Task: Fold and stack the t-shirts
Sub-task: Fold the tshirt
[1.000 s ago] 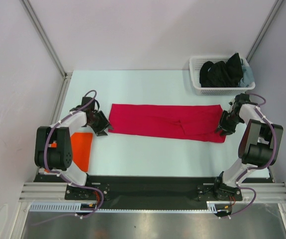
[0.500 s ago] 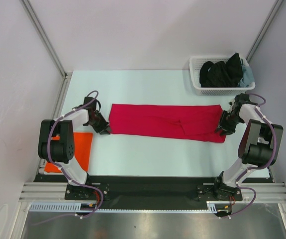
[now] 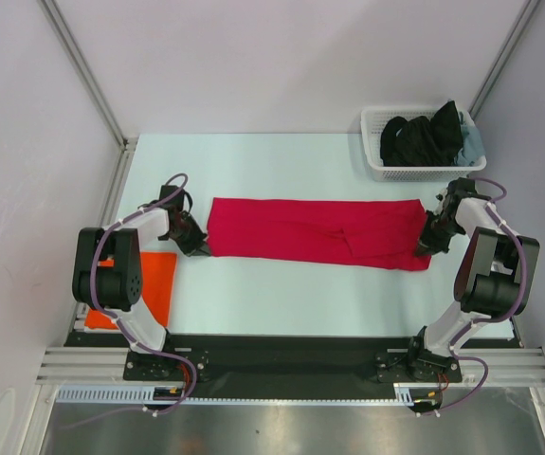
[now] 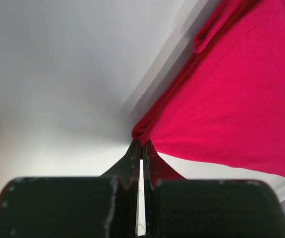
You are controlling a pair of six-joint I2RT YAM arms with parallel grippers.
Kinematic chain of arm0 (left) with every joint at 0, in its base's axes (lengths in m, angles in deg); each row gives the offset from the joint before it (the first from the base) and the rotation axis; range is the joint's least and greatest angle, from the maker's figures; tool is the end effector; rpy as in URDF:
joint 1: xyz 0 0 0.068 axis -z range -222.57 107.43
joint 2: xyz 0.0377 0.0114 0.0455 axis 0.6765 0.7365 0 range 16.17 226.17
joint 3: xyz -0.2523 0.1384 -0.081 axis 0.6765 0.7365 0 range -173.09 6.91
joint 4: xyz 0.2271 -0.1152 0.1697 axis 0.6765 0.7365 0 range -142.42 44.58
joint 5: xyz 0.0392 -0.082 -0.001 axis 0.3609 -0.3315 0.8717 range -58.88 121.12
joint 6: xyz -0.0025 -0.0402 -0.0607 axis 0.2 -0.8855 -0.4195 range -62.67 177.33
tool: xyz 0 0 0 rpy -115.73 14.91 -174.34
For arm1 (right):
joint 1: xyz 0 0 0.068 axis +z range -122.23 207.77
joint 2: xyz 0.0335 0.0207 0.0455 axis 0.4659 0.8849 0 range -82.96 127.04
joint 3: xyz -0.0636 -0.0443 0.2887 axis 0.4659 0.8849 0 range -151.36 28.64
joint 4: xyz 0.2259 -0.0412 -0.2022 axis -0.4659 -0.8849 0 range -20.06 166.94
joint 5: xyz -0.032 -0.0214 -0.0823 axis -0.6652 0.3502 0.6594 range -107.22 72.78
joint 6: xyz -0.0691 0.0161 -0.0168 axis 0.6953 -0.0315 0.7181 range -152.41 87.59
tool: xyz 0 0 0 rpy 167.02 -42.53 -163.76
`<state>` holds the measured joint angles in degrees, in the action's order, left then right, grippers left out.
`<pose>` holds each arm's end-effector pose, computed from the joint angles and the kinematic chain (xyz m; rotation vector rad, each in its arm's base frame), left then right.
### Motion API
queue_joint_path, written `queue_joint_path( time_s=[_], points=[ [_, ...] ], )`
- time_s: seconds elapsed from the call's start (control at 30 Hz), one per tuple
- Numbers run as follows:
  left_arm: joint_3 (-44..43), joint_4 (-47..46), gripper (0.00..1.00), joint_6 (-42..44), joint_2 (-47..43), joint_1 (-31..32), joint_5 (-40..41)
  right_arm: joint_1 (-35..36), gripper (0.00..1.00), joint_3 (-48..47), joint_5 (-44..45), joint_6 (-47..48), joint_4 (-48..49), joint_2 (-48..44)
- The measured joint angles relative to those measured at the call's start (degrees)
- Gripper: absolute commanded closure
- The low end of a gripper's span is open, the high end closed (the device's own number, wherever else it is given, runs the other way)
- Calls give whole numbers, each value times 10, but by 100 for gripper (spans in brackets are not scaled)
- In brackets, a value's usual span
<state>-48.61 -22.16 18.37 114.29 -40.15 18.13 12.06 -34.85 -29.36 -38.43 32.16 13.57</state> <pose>0.3551 -0.0286 0.1209 -0.8638 2.7751 -0.4642 0.3488 -0.0848 0.1634 0.5141 2.8535 0.2810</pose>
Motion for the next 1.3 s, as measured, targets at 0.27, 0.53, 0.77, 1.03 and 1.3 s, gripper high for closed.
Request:
queue_joint_path(
  time_s=[0.27,0.53,0.77,1.03,1.3],
  points=[
    [30,4,100,-14,-32,0,17,-16,100,48,32,-23,0,-51],
    [38,3,100,-33,-32,-4,19,-24,100,50,76,-57,-11,-53],
    [37,6,100,-35,-32,-4,22,-39,100,36,91,-83,-33,20],
    [33,17,100,-19,-32,-4,29,-41,100,27,91,-82,-29,22],
    [31,58,54,11,-59,-4,67,-39,60,19,131,-61,-31,17]
  ],
)
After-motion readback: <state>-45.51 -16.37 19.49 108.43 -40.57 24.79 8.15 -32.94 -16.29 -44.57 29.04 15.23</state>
